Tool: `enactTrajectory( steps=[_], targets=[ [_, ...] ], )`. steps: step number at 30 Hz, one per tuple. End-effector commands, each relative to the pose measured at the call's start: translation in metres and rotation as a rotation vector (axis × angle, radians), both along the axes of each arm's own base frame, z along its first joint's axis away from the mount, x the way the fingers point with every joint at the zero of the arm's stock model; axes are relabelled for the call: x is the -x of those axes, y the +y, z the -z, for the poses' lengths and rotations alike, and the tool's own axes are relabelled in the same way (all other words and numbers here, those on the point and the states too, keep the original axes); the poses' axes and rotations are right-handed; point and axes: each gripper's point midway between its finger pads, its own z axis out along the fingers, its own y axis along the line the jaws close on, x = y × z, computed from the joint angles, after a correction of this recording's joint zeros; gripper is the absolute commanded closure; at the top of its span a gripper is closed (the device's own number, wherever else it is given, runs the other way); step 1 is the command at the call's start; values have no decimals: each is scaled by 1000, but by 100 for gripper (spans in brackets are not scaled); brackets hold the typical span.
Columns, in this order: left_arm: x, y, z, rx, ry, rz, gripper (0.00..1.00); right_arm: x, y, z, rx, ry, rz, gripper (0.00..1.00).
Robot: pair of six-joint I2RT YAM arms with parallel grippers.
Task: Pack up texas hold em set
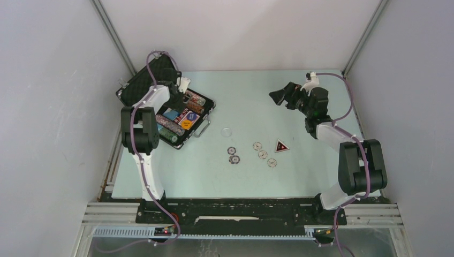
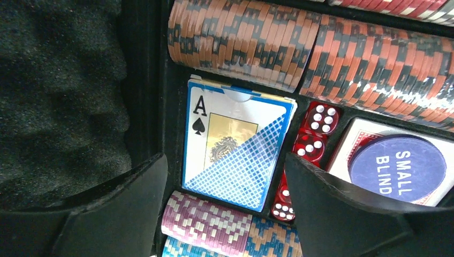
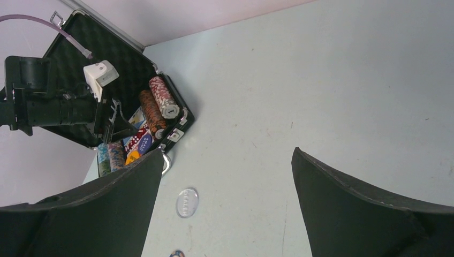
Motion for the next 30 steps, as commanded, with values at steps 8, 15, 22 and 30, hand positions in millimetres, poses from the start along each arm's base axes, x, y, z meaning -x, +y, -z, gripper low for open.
enactTrajectory(
  steps=[8, 15, 22, 30],
  targets=[
    [-15, -4, -41, 39, -104, -5, 11, -9, 3, -23, -40, -67, -18, 0],
    [-16, -2, -80, 68, -187, -107, 15, -10, 2, -21, -43, -58, -15, 0],
    [0, -8, -153, 30, -366, -219, 7, -14, 5, -16, -36, -17, -29, 0],
    [51, -56, -237, -131, -605, -216, 0, -17, 2, -9, 0, -6, -8, 0]
  ],
)
